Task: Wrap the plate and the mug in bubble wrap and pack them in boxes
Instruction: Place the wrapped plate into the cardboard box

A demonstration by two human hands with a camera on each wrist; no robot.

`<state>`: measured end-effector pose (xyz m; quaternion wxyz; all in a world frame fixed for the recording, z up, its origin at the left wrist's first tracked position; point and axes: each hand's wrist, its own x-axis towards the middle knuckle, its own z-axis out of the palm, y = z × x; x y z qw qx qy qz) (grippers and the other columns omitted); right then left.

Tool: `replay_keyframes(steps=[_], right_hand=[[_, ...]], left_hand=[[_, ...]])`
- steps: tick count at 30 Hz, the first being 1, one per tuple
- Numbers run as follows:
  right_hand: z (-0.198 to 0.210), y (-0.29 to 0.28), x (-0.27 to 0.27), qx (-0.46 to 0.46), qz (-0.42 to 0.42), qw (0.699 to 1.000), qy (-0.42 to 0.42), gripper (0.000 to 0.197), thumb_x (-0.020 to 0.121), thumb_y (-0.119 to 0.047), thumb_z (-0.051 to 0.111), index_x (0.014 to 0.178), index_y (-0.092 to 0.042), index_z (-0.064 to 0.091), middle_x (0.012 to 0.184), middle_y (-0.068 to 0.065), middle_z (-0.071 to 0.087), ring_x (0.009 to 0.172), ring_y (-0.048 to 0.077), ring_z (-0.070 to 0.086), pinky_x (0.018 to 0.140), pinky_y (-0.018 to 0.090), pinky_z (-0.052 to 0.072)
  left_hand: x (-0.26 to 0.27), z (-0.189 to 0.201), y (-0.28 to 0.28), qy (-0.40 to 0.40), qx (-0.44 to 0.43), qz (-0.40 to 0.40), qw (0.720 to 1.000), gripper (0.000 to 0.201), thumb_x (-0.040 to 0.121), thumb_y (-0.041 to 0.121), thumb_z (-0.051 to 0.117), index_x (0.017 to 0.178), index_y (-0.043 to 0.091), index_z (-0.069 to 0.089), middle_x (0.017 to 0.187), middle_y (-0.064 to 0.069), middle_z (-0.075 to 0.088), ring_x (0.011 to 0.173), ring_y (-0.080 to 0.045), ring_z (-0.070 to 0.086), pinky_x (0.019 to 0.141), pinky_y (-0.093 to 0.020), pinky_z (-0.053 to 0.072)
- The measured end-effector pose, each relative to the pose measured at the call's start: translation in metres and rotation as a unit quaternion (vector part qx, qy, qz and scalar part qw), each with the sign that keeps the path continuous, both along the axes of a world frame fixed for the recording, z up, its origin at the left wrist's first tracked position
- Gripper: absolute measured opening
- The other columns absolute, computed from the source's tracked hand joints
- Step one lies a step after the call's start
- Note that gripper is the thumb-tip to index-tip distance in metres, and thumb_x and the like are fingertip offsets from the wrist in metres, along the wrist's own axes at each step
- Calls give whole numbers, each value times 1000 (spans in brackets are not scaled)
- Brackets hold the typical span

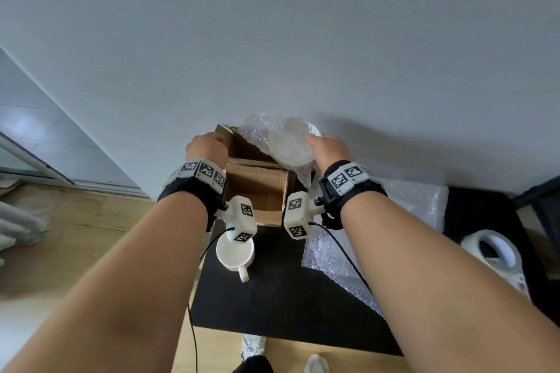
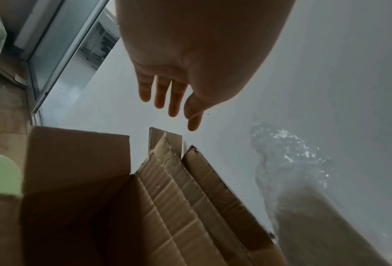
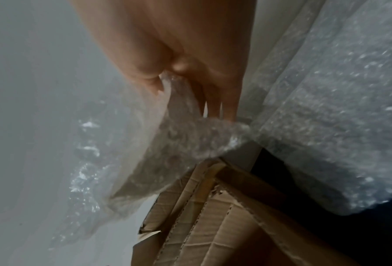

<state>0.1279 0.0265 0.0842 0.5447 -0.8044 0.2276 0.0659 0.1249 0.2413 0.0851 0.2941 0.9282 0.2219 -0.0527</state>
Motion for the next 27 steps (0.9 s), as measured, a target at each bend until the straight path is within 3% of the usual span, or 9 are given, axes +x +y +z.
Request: replay_keyframes(steps=[1,2,3,4,8,13,16,22,27], right_hand=[[-4,5,7,-1,1,1000,7,27,87,-25,56,67,-5,55,75,15,53,69,27,49,63,34,35],[-7,9,14,3,-3,1000,14,29,87,-25,56,73,0,58,78,19,57,80,12,40,64,34,35],[-10,12,19,4,-5,1000,24,33,88,-25,56,82,7,61,82,23,59,108,46,57,66,34,38],[-12,15,24,0,-1,999,39,38,89,-26,56,91,11,62,86,23,61,88,44,62,69,34,43],[-14,21,33,12,0,996,89,44,92,-31,56,113,8,61,98,16,63,109,38,62,96,48,50],[-15,25,35,17,7,995,94,42,94,-32,53,115,4,60,117,20,64,108,36,62,99,47,48],[-15,24,34,6,8,997,75,46,98,-30,48,122,8,58,101,16,59,94,29,58,92,37,49],[-1,16,24,-16,-25,999,40,22,98,-23,45,95,-6,59,90,12,50,85,23,47,76,35,38],[21,0,1,-9,-56,998,-3,35,93,-18,46,61,-10,37,62,3,37,69,25,35,65,34,29]], left_hand=[[8,-2,5,14,2,-10,1000,44,92,5,40,125,23,62,133,-12,55,119,-33,52,101,-41,44],[16,-4,8,26,4,-20,999,44,92,4,40,124,24,63,133,-11,56,118,-32,53,100,-40,45],[21,-6,11,40,5,-31,999,42,93,4,40,123,22,64,131,-9,58,116,-32,55,98,-36,46],[26,-9,13,55,4,-45,997,41,94,4,39,122,18,64,130,-9,59,115,-31,56,95,-32,46],[39,-21,25,78,4,-61,995,32,94,7,43,114,6,68,115,-12,66,106,-31,61,76,-30,42],[40,-23,29,33,-40,-53,997,36,89,-1,44,101,14,74,113,-9,69,101,-28,62,76,-26,43],[36,-15,26,8,-76,-46,996,40,88,-4,41,93,18,74,110,-8,69,89,-25,58,74,-26,44],[23,0,21,-49,-115,-11,992,41,81,-4,43,89,20,75,105,-7,71,94,-26,63,77,-29,51],[0,25,5,-109,-140,17,984,41,79,-1,42,90,20,75,105,-4,71,84,-20,58,73,-27,47]])
